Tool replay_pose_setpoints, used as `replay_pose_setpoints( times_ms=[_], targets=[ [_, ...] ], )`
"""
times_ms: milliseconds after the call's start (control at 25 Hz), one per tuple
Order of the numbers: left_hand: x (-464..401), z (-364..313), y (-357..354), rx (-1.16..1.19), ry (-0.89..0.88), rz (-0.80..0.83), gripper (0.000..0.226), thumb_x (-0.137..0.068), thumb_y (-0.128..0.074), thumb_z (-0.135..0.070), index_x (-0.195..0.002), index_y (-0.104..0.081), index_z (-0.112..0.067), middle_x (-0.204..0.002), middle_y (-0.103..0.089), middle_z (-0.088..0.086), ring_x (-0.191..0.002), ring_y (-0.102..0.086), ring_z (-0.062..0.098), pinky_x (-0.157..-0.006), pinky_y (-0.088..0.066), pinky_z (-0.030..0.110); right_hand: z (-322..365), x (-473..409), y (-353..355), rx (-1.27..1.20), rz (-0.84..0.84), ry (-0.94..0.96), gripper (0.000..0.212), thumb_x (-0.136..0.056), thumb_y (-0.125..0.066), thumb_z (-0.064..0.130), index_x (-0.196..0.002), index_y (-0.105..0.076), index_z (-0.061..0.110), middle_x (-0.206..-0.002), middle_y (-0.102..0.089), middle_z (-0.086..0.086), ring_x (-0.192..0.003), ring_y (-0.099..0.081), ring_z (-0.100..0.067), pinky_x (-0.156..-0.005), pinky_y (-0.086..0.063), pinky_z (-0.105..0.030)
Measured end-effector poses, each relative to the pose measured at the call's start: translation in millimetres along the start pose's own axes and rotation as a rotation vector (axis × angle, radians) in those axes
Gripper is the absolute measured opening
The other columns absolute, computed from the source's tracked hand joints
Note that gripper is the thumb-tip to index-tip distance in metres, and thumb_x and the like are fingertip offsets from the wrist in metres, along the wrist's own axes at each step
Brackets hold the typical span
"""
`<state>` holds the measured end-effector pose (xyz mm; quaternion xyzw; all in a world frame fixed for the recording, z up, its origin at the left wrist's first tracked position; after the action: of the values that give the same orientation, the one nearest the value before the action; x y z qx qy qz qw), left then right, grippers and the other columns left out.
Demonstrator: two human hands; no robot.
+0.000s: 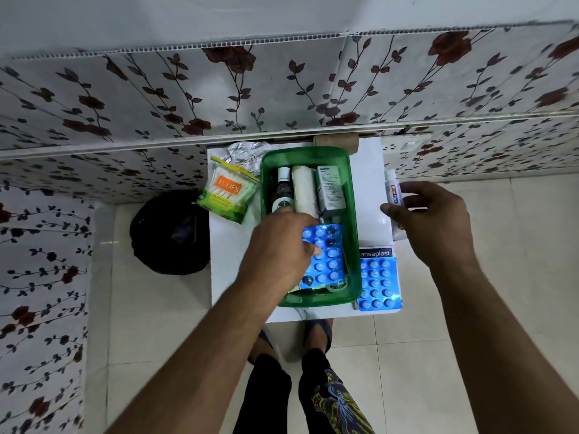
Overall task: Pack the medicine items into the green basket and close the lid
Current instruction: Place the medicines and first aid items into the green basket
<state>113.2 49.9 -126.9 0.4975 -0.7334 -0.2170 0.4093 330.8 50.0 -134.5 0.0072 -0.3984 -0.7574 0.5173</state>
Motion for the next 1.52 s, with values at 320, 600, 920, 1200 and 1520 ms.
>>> replay_pose_setpoints(
  times_ms=[320, 600, 920, 1200, 1520],
  targets=[
    [6.9, -0.6, -27.1, -0.542, -0.219, -0.022, 0.026, -0.075, -0.074, -0.029, -0.099, -0.069, -0.022, -0.104, -0.064, 0.001, -0.101, -0.049, 0.027, -0.08, -0.033, 0.039, 2.7, 6.2, -2.2, -0.019, 0.082, -0.067, 0.033, -0.076, -0.081, 0.029, -0.106, -0.07, 0.021, -0.089, -0.072, 0.003, -0.073, -0.069, -0.013, -0.07, -0.058, -0.034],
    [6.3, -0.7, 4.8, -0.374, -0.205, -0.16, 0.026, -0.082, -0.061, -0.029, -0.105, -0.068, -0.021, -0.098, -0.066, 0.001, -0.097, -0.054, 0.027, -0.08, -0.037, 0.04, 40.9, 32.6, -21.4, -0.186, 0.154, -0.015, 0.025, -0.075, -0.082, 0.026, -0.097, -0.071, 0.021, -0.079, -0.073, 0.003, -0.06, -0.069, -0.009, -0.062, -0.059, -0.034],
    [2.4, 82.5, 44.1, 0.145, 0.188, -0.416, 0.02, -0.083, -0.063, -0.008, -0.1, -0.072, -0.016, -0.1, -0.063, 0.005, -0.079, -0.058, 0.016, -0.075, -0.048, 0.029, 78.3, 18.3, -128.4, 0.367, 0.268, 0.229, 0.03, -0.079, -0.068, 0.037, -0.095, -0.069, 0.012, -0.092, -0.074, -0.009, -0.087, -0.068, -0.031, -0.064, -0.041, -0.027],
    [2.4, 99.4, 51.9, 0.211, 0.221, -0.458, 0.023, -0.083, -0.065, -0.009, -0.105, -0.07, -0.016, -0.104, -0.062, 0.004, -0.078, -0.058, 0.012, -0.077, -0.047, 0.027, 83.0, 25.8, -99.9, 0.214, 0.084, 0.342, 0.018, -0.083, -0.06, 0.025, -0.091, -0.074, 0.016, -0.085, -0.077, -0.001, -0.078, -0.07, -0.022, -0.068, -0.054, -0.03],
    [-50.8, 118.4, 51.2, -0.09, 0.235, -0.163, 0.081, -0.066, -0.077, -0.047, -0.135, -0.043, -0.023, -0.127, -0.049, 0.016, -0.117, -0.046, 0.038, -0.095, -0.044, 0.048, 68.4, -79.9, -54.9, 0.552, 0.058, 0.518, 0.033, -0.086, -0.063, 0.01, -0.113, -0.073, 0.027, -0.107, -0.076, -0.007, -0.092, -0.072, -0.03, -0.082, -0.057, -0.039]
  ],
)
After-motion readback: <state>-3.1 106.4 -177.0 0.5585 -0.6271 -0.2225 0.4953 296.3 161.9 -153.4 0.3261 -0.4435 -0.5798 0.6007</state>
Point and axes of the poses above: each hand's wrist, its own x-axis away from the middle knuckle, its own y-axis out of the back of the hand, z = x × y, the point moved 2 cm from there along -x, towards the middle knuckle
